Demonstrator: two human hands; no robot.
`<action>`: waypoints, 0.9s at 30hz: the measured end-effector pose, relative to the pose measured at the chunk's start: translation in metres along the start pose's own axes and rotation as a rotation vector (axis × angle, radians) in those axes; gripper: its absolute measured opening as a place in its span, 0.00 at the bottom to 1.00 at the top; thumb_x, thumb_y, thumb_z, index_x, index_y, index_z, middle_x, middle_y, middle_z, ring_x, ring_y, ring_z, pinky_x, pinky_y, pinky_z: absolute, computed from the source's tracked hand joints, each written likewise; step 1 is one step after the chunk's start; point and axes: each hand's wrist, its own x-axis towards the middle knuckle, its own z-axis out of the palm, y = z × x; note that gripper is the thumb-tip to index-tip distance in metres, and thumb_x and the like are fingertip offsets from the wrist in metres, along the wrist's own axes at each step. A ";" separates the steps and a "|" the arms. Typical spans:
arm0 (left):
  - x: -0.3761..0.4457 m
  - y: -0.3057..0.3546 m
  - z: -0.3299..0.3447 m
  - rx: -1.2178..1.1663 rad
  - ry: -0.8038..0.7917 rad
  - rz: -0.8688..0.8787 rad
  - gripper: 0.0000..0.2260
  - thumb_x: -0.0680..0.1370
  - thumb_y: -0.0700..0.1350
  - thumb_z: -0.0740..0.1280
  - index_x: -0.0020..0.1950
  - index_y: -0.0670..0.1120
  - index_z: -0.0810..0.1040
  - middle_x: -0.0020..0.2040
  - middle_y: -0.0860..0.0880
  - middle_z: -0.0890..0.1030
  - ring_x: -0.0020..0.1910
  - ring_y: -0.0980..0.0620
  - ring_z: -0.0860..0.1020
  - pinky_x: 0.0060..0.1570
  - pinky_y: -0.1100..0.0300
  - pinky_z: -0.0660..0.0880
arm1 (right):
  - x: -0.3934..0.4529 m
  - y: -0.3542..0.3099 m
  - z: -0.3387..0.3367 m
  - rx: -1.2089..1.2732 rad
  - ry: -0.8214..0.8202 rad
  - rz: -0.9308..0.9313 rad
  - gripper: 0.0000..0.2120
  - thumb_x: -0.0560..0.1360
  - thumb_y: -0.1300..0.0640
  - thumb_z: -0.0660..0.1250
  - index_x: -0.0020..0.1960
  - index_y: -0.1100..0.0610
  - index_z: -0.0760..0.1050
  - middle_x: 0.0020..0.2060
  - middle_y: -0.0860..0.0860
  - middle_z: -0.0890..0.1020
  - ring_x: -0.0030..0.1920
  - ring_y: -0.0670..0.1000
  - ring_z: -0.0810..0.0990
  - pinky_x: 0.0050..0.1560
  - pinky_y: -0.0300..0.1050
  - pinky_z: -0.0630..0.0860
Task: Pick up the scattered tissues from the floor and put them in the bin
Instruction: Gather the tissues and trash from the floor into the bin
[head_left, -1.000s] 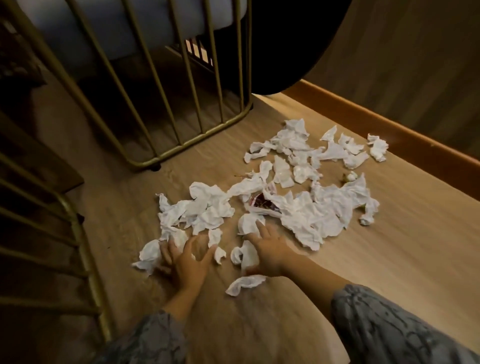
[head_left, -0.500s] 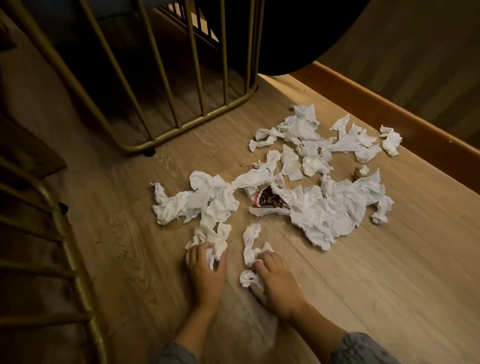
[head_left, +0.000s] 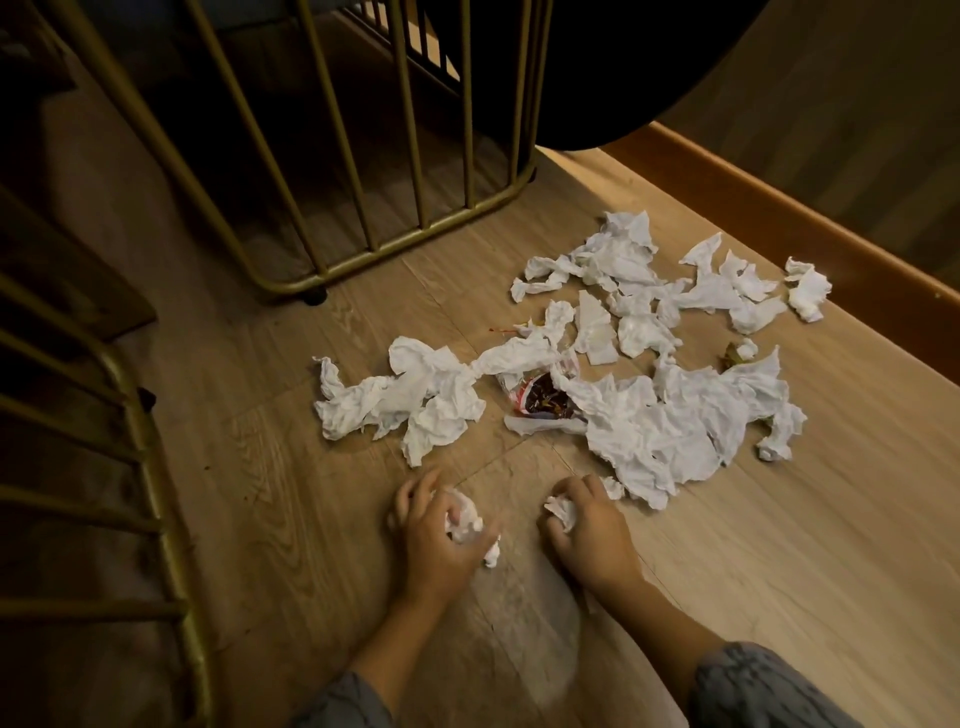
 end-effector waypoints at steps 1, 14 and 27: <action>-0.001 0.004 0.003 0.071 -0.036 0.014 0.21 0.63 0.67 0.70 0.34 0.52 0.70 0.63 0.51 0.76 0.64 0.48 0.68 0.58 0.50 0.64 | 0.002 -0.001 0.000 0.027 0.002 0.034 0.12 0.74 0.49 0.68 0.55 0.47 0.71 0.52 0.47 0.76 0.45 0.48 0.77 0.45 0.46 0.77; 0.072 -0.016 -0.053 -0.182 0.253 -0.039 0.19 0.71 0.26 0.67 0.58 0.41 0.80 0.61 0.46 0.76 0.57 0.61 0.76 0.55 0.71 0.73 | 0.053 -0.098 0.004 0.210 0.014 -0.041 0.10 0.73 0.60 0.69 0.54 0.56 0.77 0.48 0.47 0.72 0.44 0.45 0.71 0.41 0.28 0.65; 0.127 -0.061 -0.023 0.039 0.150 -0.184 0.25 0.70 0.57 0.71 0.59 0.40 0.80 0.66 0.41 0.74 0.69 0.40 0.68 0.73 0.55 0.57 | 0.133 -0.134 0.025 0.121 0.098 -0.140 0.12 0.74 0.54 0.69 0.56 0.55 0.77 0.50 0.55 0.75 0.59 0.56 0.69 0.52 0.46 0.68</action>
